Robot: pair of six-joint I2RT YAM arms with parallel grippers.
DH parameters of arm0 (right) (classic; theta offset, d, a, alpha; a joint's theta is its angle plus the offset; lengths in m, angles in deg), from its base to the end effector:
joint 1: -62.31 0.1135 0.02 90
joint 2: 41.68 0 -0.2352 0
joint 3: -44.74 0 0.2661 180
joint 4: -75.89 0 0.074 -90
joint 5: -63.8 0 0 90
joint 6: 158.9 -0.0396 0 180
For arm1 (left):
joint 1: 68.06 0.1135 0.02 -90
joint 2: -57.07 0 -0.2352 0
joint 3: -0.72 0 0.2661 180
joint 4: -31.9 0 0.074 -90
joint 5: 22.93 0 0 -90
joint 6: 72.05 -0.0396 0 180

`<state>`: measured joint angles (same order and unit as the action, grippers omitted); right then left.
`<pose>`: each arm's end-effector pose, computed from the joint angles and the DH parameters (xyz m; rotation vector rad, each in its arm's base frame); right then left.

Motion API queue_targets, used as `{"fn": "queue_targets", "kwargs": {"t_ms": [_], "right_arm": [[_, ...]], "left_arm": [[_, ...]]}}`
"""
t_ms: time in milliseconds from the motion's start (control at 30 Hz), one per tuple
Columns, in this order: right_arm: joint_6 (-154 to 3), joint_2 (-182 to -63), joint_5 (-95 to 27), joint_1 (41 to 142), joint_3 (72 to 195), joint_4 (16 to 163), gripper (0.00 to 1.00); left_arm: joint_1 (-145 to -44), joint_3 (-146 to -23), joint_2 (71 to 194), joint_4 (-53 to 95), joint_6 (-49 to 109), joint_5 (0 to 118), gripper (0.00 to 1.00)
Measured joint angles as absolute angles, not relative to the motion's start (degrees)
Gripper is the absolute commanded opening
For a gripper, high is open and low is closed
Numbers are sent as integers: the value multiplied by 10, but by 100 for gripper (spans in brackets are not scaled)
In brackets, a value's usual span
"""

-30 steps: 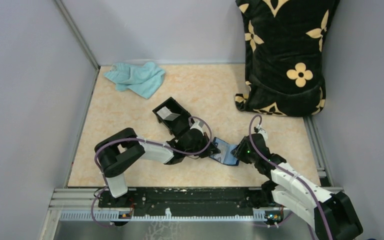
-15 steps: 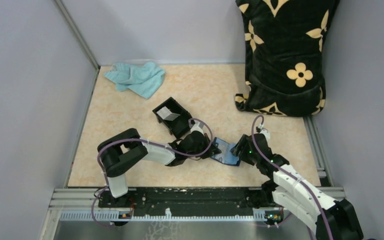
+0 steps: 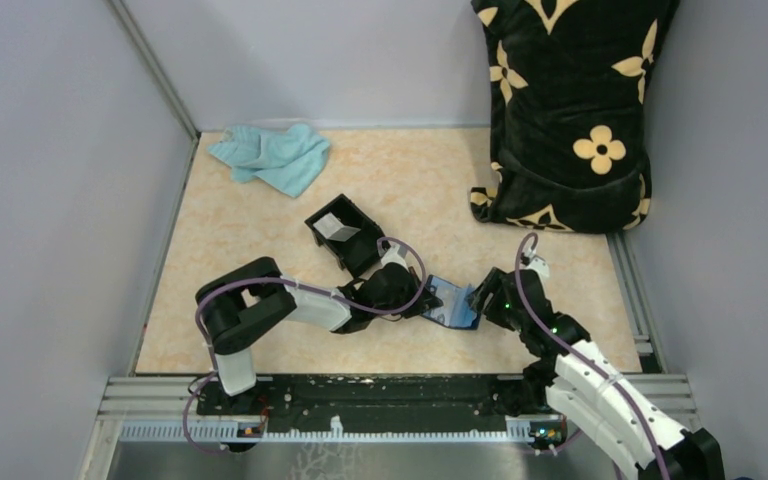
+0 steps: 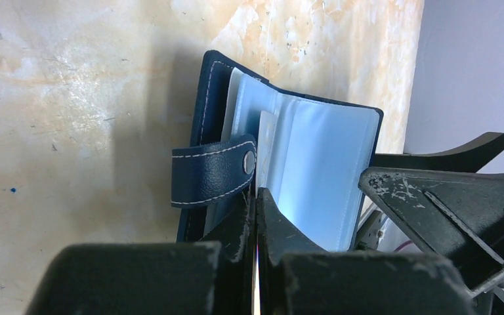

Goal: Put the credit cards into the card holder
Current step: Insert the credit card into the card holder.

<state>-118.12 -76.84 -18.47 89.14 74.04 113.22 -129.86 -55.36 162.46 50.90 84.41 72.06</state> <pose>0.1586 0.0742 0.1443 0.5284 2.3128 0.5061 0.1702 -0.3102 0.0812 -0.1548 2.3539 -1.1726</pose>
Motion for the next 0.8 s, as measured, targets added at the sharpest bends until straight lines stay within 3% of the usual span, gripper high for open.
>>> {"fn": "queue_targets", "kwargs": {"t_ms": [533,800], "right_arm": [[-1170,-831,-192,891,764,1139,70],[-1168,-780,-186,891,787,1163,71]], "left_arm": [[-1302,-558,1628,510,842,725,0],[-1303,-562,1630,508,839,729,0]]}}
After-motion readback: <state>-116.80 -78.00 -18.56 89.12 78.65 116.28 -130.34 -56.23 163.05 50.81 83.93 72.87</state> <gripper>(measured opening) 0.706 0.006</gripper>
